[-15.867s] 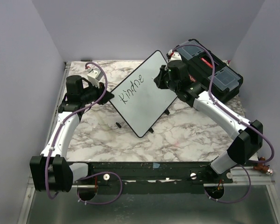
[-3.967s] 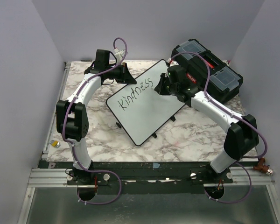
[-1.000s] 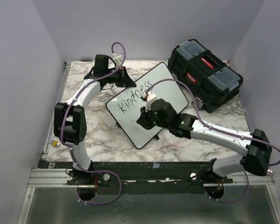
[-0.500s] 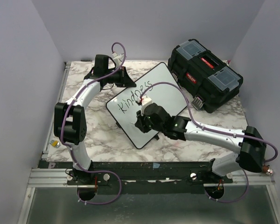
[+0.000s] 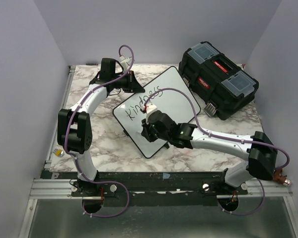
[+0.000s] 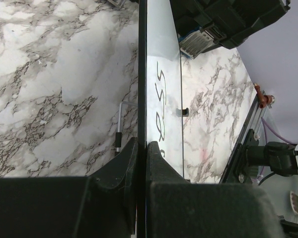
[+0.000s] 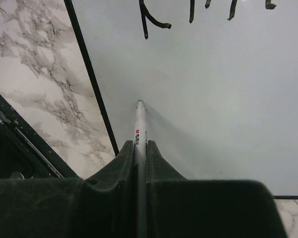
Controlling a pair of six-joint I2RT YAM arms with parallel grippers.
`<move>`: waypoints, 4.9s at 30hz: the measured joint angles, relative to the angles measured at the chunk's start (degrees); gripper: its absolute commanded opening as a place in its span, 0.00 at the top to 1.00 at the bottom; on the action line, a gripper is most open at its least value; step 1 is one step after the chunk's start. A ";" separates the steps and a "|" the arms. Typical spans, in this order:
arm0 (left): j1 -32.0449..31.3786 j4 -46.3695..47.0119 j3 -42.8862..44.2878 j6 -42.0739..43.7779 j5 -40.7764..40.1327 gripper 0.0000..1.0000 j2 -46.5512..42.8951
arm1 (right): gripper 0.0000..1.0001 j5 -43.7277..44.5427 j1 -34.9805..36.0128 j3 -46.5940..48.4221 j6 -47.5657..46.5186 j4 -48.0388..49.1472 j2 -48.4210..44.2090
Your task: Write a sentence on the whiteboard
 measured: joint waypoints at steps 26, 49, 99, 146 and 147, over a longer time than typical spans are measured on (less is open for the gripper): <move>0.02 0.07 -0.09 0.17 -0.09 1.00 0.00 | 0.99 -0.87 3.32 -2.23 0.37 0.20 0.11; 0.02 0.04 -0.09 0.28 -0.20 1.00 -0.02 | 0.99 8.61 3.63 -2.14 2.16 -2.51 -1.29; 0.07 0.52 -0.61 0.46 -0.50 1.00 -0.22 | 0.99 14.29 3.63 -0.59 6.43 -0.66 0.92; 0.07 0.94 -0.87 0.48 -0.57 1.00 -0.24 | 0.99 20.48 3.63 9.35 7.78 -8.09 6.64; 0.07 0.94 -0.87 0.48 -0.57 1.00 -0.24 | 0.99 20.50 3.63 9.29 7.96 -8.09 6.64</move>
